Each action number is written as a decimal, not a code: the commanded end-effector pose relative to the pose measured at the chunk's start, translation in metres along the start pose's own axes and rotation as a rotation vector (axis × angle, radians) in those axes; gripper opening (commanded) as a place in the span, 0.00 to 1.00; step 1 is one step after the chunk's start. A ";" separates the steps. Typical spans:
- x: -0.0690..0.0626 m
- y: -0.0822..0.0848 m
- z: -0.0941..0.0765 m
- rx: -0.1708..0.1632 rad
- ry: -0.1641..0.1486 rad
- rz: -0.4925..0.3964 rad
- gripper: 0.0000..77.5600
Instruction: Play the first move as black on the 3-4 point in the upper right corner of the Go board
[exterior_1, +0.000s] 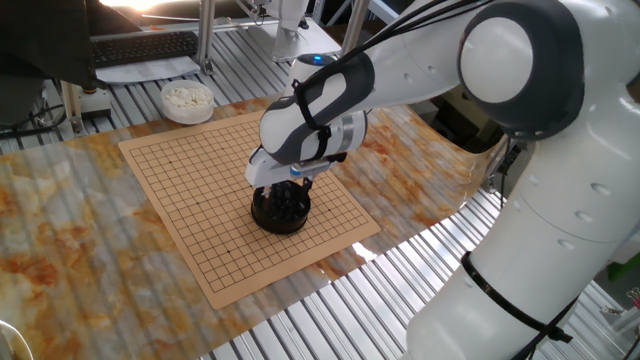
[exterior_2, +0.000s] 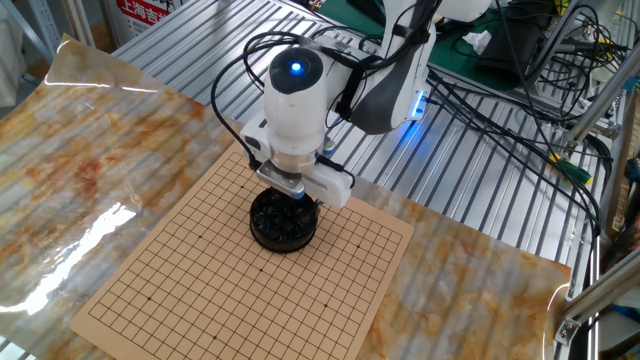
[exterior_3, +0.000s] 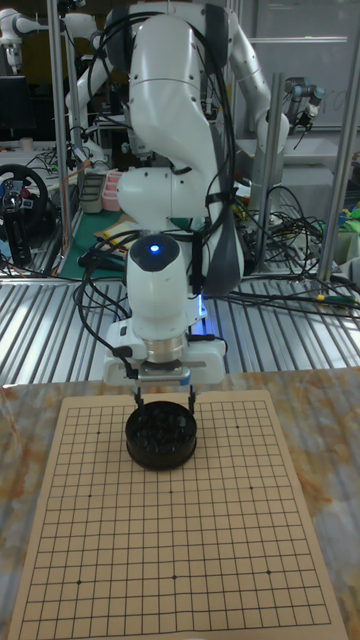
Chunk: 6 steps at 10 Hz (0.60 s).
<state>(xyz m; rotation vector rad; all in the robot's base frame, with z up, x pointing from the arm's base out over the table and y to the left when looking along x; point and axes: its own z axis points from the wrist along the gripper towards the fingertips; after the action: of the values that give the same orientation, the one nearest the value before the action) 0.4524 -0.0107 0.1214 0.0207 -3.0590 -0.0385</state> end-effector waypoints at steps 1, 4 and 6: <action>-0.002 -0.007 -0.011 0.009 -0.005 -0.006 1.00; -0.008 -0.010 0.000 0.003 -0.009 -0.016 1.00; -0.010 -0.007 0.009 -0.002 -0.019 -0.014 1.00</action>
<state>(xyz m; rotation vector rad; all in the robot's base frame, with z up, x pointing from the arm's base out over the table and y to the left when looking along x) 0.4587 -0.0189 0.1159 0.0411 -3.0675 -0.0361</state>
